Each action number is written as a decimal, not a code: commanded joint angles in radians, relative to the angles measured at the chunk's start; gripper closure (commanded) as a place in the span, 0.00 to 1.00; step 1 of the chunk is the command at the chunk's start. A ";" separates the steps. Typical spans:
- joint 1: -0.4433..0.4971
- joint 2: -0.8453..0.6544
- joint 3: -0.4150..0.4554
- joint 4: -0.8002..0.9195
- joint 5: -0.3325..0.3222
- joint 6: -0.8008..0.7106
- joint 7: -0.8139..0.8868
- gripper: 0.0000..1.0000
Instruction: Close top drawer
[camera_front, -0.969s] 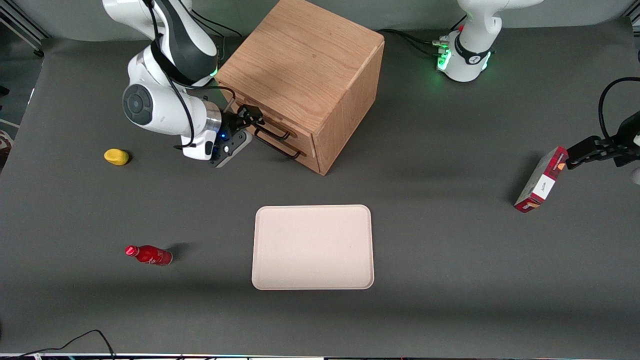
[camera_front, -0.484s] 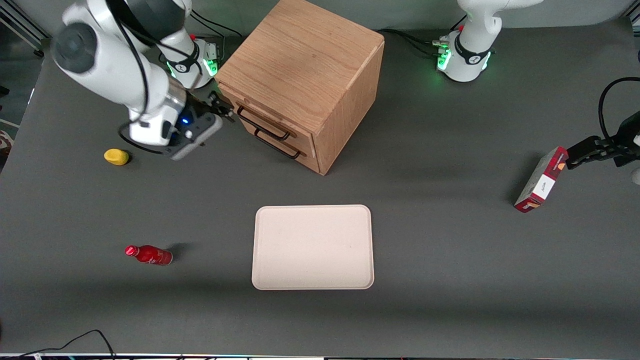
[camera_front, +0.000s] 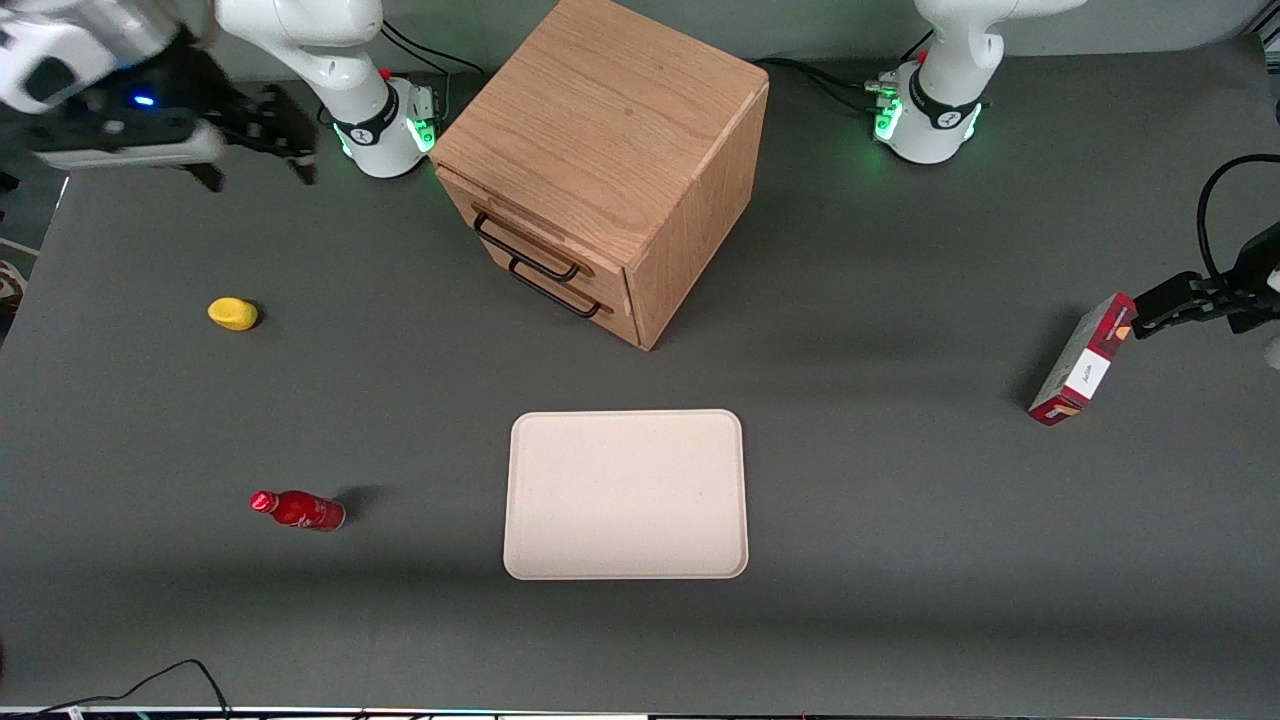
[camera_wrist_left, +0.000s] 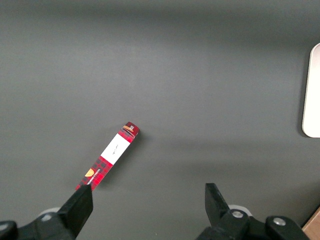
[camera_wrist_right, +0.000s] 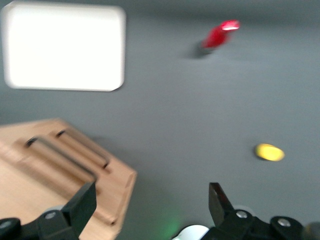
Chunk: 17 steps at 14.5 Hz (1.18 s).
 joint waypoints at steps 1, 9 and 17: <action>-0.076 0.010 0.007 0.018 -0.045 -0.018 0.056 0.00; -0.147 0.014 0.003 -0.040 0.002 0.021 0.041 0.00; 0.126 -0.022 -0.299 -0.181 0.012 0.109 0.038 0.00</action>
